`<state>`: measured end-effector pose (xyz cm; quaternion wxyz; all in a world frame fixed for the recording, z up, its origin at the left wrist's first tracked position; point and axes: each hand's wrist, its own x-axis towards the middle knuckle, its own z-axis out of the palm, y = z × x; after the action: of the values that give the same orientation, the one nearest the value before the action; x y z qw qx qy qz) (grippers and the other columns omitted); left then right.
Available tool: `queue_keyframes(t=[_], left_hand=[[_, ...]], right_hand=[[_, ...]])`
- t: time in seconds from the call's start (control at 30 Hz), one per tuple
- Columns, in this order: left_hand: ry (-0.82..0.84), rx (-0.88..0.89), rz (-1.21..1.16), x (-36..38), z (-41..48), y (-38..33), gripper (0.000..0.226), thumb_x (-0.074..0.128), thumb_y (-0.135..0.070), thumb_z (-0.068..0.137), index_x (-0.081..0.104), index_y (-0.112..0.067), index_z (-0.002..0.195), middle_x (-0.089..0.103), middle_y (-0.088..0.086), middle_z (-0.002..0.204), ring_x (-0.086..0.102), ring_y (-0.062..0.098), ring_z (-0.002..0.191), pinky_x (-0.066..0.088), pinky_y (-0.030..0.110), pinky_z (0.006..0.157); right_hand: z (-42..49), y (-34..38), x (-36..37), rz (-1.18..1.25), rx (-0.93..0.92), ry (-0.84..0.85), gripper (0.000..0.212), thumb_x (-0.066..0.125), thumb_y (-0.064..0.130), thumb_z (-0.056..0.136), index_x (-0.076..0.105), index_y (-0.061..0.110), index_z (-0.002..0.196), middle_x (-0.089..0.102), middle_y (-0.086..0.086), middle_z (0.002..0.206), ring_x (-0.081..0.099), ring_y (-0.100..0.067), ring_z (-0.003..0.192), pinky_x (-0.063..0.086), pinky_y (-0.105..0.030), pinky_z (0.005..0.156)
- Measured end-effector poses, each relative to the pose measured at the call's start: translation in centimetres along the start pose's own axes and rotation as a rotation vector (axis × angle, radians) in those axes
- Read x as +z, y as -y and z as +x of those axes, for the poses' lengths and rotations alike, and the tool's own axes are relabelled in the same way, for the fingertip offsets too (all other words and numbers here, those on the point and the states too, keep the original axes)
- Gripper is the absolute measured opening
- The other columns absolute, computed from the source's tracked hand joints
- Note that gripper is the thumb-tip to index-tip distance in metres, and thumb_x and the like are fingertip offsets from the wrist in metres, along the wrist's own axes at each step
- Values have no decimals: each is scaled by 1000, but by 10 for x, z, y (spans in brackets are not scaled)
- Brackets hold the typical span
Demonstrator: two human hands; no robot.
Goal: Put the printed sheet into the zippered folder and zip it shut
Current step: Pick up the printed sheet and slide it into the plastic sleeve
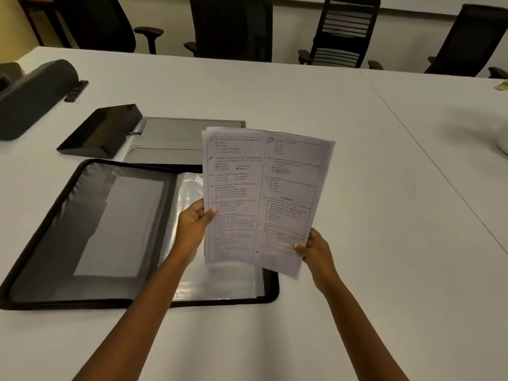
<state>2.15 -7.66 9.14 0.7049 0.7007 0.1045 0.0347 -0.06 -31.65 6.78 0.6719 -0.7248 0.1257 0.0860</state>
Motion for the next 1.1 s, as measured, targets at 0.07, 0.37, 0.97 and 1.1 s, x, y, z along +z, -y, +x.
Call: queue_keyframes(t=[0.07,0.37,0.97,1.1], left_hand=[[-14,37,5,-13,3,-4,25,53,-5,89,61,-29,95,66,-14,89,67,-12,72,50,3,57],[96,12,37,-49,8,17,31,50,0,89,54,-18,114,64,-13,96,66,-6,80,53,7,68],[291,-89,144,-71,72,30,24,46,-10,94,59,-6,114,65,2,103,64,14,91,56,15,69],[271,-79,249,-75,87,30,28,40,-14,97,60,2,108,67,17,105,65,27,96,53,19,72]], right_hand=[[3,3,15,-3,-56,4,38,48,-9,84,49,21,108,58,-5,113,57,-22,101,52,-34,83],[10,-7,54,3,-174,-12,35,54,9,87,44,26,116,58,12,104,57,-4,94,55,-11,64],[50,12,71,-79,-136,-139,23,52,6,87,54,11,109,64,-3,95,66,-17,77,57,-18,52],[60,14,71,-22,-84,-194,17,53,6,86,56,14,100,66,1,88,67,-15,70,56,-17,49]])
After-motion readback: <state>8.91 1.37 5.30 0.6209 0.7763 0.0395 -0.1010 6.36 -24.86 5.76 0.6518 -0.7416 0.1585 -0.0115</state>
